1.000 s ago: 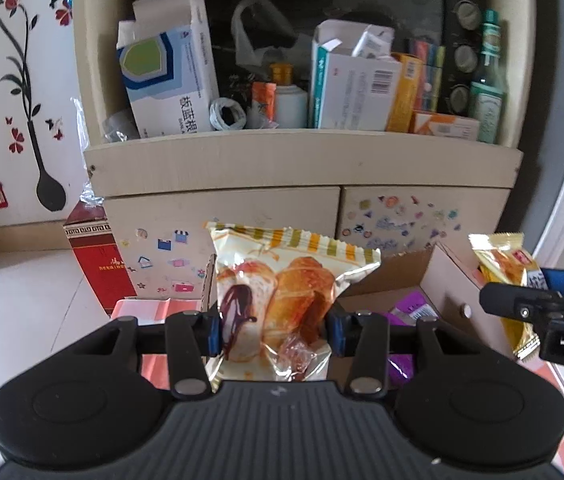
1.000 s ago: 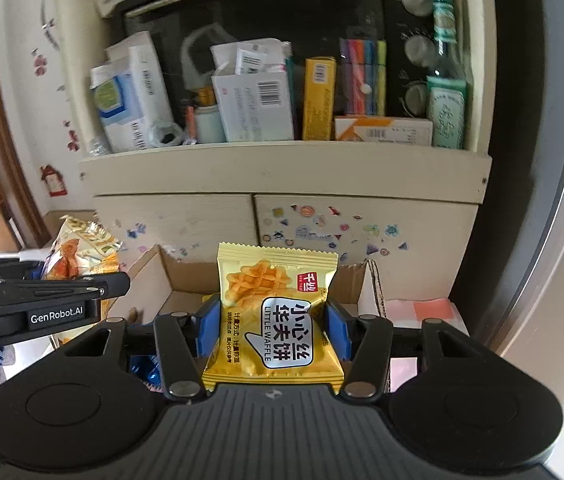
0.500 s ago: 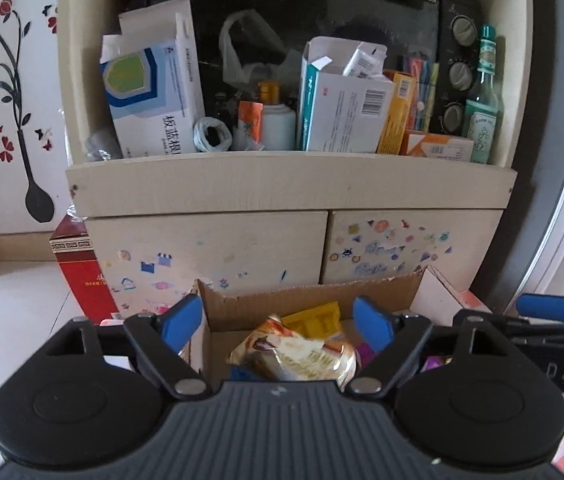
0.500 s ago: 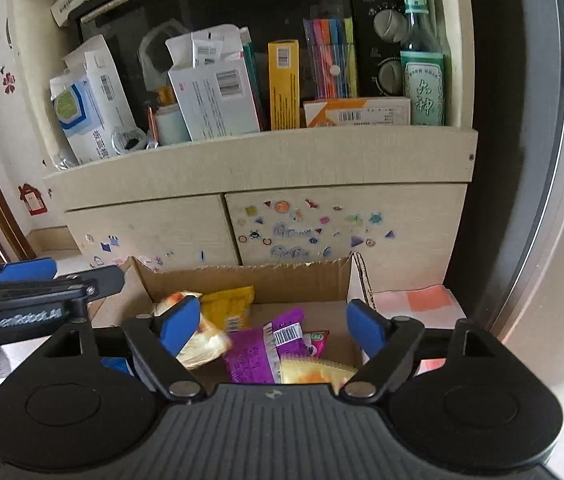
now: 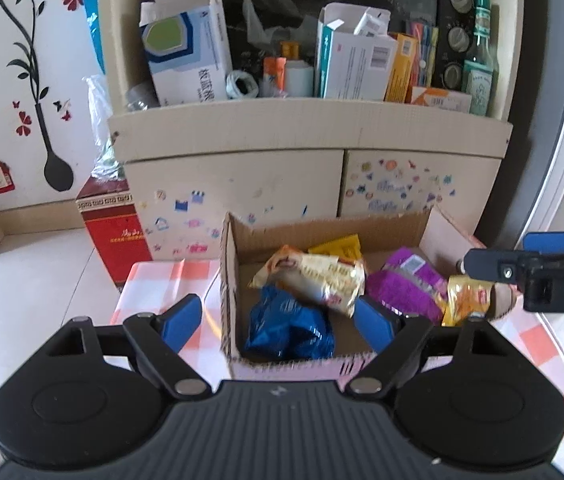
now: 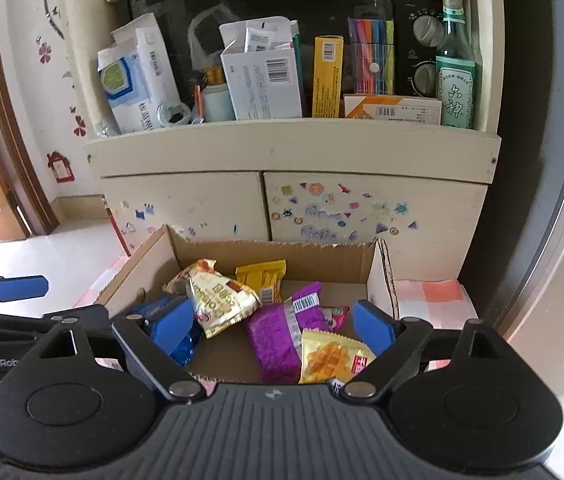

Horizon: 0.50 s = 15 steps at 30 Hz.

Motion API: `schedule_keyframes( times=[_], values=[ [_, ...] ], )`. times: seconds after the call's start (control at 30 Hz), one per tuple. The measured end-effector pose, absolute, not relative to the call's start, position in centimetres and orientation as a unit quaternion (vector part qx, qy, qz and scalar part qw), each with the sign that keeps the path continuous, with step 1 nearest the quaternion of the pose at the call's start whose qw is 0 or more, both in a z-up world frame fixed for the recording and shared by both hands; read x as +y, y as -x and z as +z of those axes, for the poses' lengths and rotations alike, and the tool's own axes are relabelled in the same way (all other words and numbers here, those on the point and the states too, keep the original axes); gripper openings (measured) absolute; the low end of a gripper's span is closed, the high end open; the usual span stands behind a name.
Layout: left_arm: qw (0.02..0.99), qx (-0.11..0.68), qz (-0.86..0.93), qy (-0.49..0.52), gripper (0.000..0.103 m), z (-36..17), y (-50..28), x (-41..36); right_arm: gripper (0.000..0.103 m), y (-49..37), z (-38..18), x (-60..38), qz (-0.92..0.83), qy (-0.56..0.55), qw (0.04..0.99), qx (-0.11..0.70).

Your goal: Organize snacks

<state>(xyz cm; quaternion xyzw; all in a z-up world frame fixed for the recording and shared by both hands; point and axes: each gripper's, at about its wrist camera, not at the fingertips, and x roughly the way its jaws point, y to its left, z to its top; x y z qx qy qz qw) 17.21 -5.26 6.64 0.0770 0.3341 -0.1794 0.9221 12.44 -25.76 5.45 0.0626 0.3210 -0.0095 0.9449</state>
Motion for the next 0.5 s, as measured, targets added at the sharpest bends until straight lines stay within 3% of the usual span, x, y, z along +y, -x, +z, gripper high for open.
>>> schedule_keyframes(
  times=[0.5],
  values=[
    [0.905, 0.372, -0.196, -0.061, 0.089, 5.9, -12.6, -3.3, 0.094, -10.0, 4.1, -26.3, 0.009, -0.061, 0.928, 0.368]
  ],
)
